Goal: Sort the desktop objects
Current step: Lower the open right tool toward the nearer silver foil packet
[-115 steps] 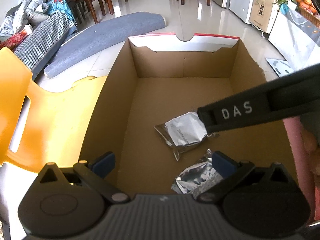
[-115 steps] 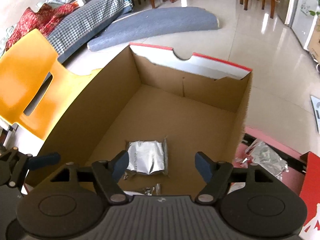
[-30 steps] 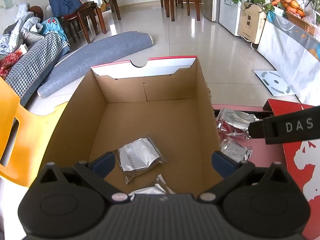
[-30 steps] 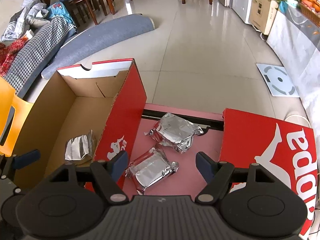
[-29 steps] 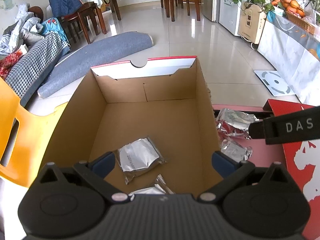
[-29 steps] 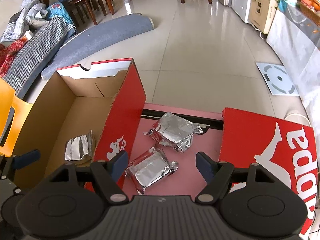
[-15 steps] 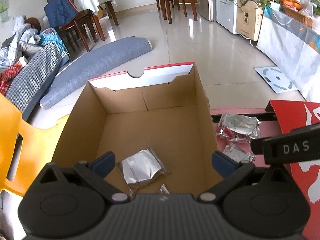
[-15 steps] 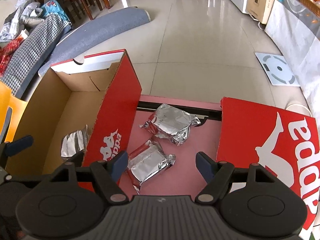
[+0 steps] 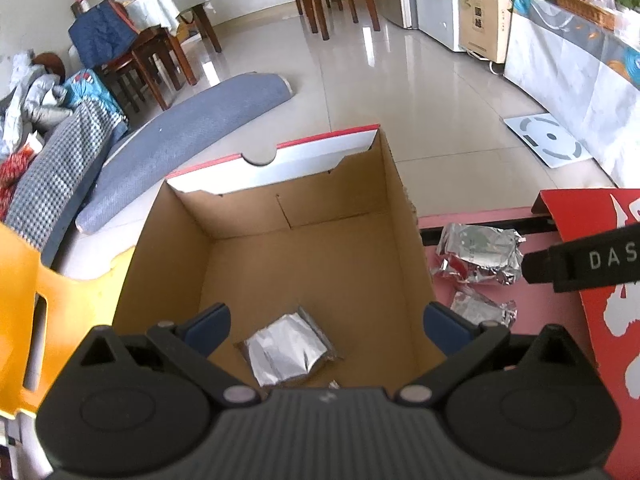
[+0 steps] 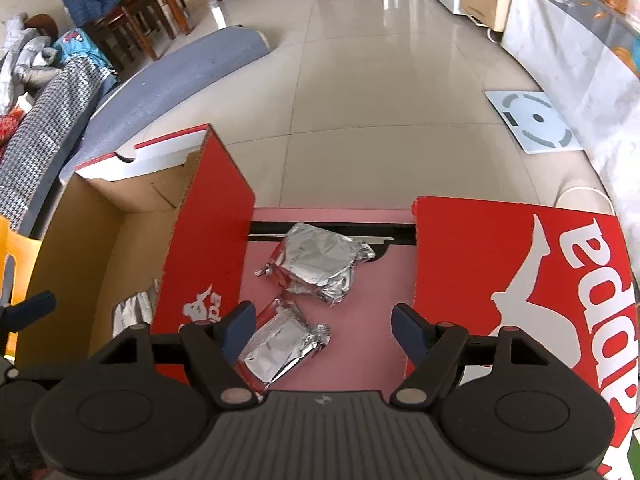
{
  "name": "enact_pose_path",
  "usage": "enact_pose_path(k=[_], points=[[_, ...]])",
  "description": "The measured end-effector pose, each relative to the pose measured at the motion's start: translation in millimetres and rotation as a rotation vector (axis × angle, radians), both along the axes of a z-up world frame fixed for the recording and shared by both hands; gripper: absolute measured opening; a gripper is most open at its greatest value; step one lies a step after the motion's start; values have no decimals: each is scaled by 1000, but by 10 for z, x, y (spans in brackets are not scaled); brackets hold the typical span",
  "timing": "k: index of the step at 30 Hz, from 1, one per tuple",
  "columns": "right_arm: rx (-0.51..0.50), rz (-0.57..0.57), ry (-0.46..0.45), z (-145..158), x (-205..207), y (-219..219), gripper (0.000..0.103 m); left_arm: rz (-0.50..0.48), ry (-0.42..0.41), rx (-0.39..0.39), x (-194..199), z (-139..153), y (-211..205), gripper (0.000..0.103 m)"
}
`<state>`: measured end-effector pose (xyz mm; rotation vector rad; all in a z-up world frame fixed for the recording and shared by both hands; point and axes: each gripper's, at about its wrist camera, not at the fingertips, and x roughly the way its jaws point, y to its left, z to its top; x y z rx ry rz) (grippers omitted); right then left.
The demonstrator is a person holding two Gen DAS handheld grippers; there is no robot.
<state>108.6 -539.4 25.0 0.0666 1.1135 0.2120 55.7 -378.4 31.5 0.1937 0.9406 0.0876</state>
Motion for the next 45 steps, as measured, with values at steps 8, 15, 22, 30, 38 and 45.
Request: enact_pose_path(k=[8,15,22,30,38,45], points=[[-25,-31,26,-80,50,-62,75,-47,5,28,124,-11,-18,103],[-40,12,73,-239,60,22,75,-72,8,36,232,-28,1,103],[-39,24,96,-345,94,75,75,-90,5,44,390,-80,17,103],[-23,20,121,-448,143,103,75,-91,31,14,505,-144,87,103],[-11,21,126,-503,198,184,75,-100,47,-9,550,-158,161,103],[15,25,148,-567,221,289,75,-80,55,-41,594,-127,206,103]])
